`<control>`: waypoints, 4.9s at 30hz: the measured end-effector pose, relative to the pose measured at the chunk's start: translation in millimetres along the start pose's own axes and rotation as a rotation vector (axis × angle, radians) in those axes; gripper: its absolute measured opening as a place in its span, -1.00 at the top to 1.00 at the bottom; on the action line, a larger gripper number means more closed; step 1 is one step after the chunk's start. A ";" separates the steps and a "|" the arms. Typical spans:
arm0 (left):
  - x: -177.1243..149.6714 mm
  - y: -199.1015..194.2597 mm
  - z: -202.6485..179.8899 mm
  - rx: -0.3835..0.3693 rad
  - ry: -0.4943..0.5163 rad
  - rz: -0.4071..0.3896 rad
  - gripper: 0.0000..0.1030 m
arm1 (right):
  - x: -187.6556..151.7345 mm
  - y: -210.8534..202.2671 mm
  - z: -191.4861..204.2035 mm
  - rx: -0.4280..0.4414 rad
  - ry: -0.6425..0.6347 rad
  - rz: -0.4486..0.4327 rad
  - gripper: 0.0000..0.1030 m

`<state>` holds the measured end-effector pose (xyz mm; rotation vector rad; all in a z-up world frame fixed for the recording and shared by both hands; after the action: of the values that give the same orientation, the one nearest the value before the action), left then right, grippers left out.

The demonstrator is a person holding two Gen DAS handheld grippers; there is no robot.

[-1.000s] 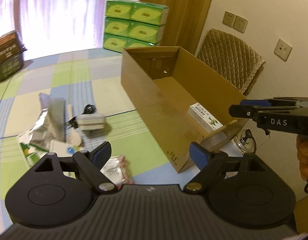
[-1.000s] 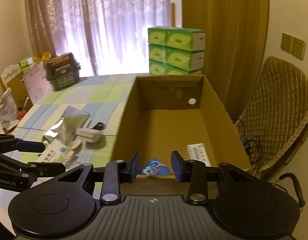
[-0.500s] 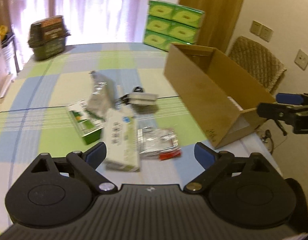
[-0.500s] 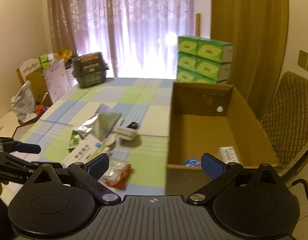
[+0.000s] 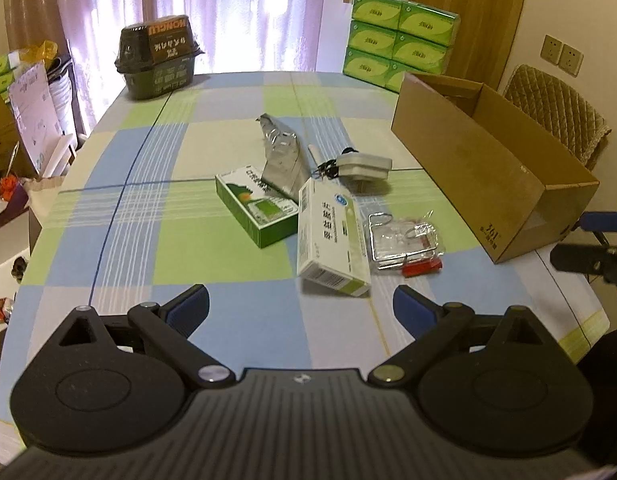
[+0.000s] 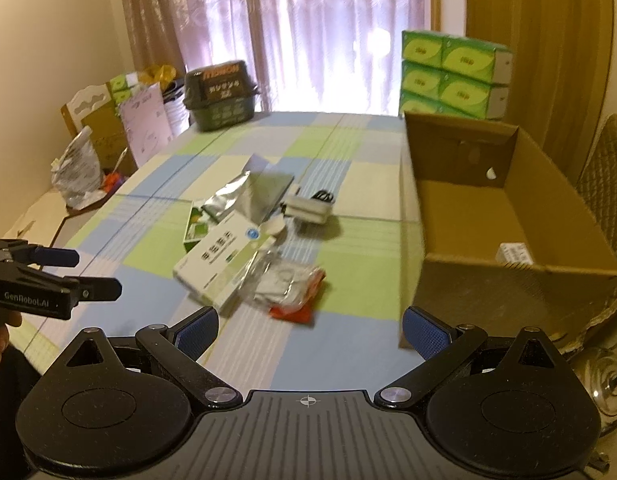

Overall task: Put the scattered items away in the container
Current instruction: 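Move both tools back over the remaining items on the table, then grasp the white medicine box upright with the left tool, then grasp the wire rack in plastic with the right tool while the left tool holds its box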

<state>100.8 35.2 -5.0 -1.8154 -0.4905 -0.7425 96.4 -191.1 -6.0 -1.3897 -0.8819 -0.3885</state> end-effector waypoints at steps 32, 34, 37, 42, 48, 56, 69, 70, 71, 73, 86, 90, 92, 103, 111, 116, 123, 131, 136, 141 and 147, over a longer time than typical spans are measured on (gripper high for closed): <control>-0.4 48.8 25.9 0.008 0.033 0.075 -0.86 | -12.0 74.7 37.1 0.055 0.000 0.107 -0.99; 0.4 53.3 26.1 -0.001 0.037 0.079 -0.84 | -10.6 80.2 37.3 0.056 0.002 0.109 -0.99; 2.3 60.0 25.7 -0.016 0.037 0.081 -0.83 | -7.7 88.8 36.1 0.055 0.010 0.114 -0.99; 6.5 73.5 24.7 -0.031 0.045 0.085 -0.83 | -2.2 102.2 32.3 0.049 0.017 0.120 -0.99; 14.7 92.3 26.5 -0.064 0.036 0.097 -0.79 | -2.7 110.2 28.4 0.046 0.018 0.129 -0.99; 25.1 120.5 32.3 -0.141 -0.050 0.122 -0.49 | -8.7 116.8 26.5 0.046 0.026 0.144 -0.99; 26.4 119.0 21.0 -0.160 -0.039 0.113 0.37 | -8.7 122.7 22.0 0.040 0.044 0.137 -0.99; 26.4 114.7 19.7 -0.156 -0.023 0.111 0.43 | -8.2 122.4 22.2 0.041 0.045 0.135 -0.99; 25.8 110.0 18.4 -0.151 -0.005 0.111 0.47 | -7.8 122.0 22.5 0.044 0.046 0.132 -0.99; 22.4 99.8 14.9 -0.129 0.048 0.114 0.52 | -6.6 121.3 23.6 0.048 0.048 0.127 -0.99; -5.3 68.6 21.2 -0.040 0.136 0.144 0.57 | 7.4 134.5 42.9 0.011 0.092 0.107 -0.99; -4.2 68.4 21.0 -0.052 0.131 0.137 0.57 | 13.1 144.3 50.9 -0.018 0.112 0.113 -0.99; -4.1 67.6 20.3 -0.059 0.128 0.131 0.57 | 14.5 149.6 56.1 -0.031 0.101 0.119 -0.99; -5.3 70.3 26.0 -0.080 0.097 0.119 0.50 | 13.6 166.3 68.5 -0.115 0.014 0.151 -0.48; -10.2 71.2 23.2 -0.086 0.090 0.124 0.44 | 4.7 133.1 58.1 -0.039 -0.058 0.137 0.13; -12.2 71.6 19.5 -0.091 0.085 0.123 0.40 | -8.5 114.6 52.1 0.026 -0.038 0.152 0.13; -14.8 66.4 18.4 -0.095 0.072 0.124 0.36 | -31.8 94.9 38.1 0.040 -0.001 0.197 0.12; -13.2 69.0 18.4 -0.087 0.073 0.128 0.17 | -36.2 91.6 39.5 0.001 -0.012 0.128 -0.80; -11.3 69.7 15.9 -0.091 0.088 0.131 0.12 | -38.1 100.7 58.4 -0.041 -0.245 0.069 -0.80; -11.4 69.5 14.5 -0.095 0.096 0.129 0.11 | -46.8 107.4 62.6 -0.033 -0.440 0.036 -0.44; -11.9 73.3 16.5 -0.089 0.089 0.136 0.11 | -58.1 110.6 65.5 0.013 -0.541 0.048 0.00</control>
<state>143.6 25.0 -67.1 -1.8684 -0.2768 -0.7580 117.6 -123.1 -127.7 -1.5273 -1.2815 0.0398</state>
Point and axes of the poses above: each gripper's, at about its wrist camera, not at the fingertips, and y roughly the way its jaws point, z to its left, x to its top, the point moved 5 cm from there along y, roughly the way its jaws point, and after that the axes turned 13 degrees about -x, right-handed, at the moved point
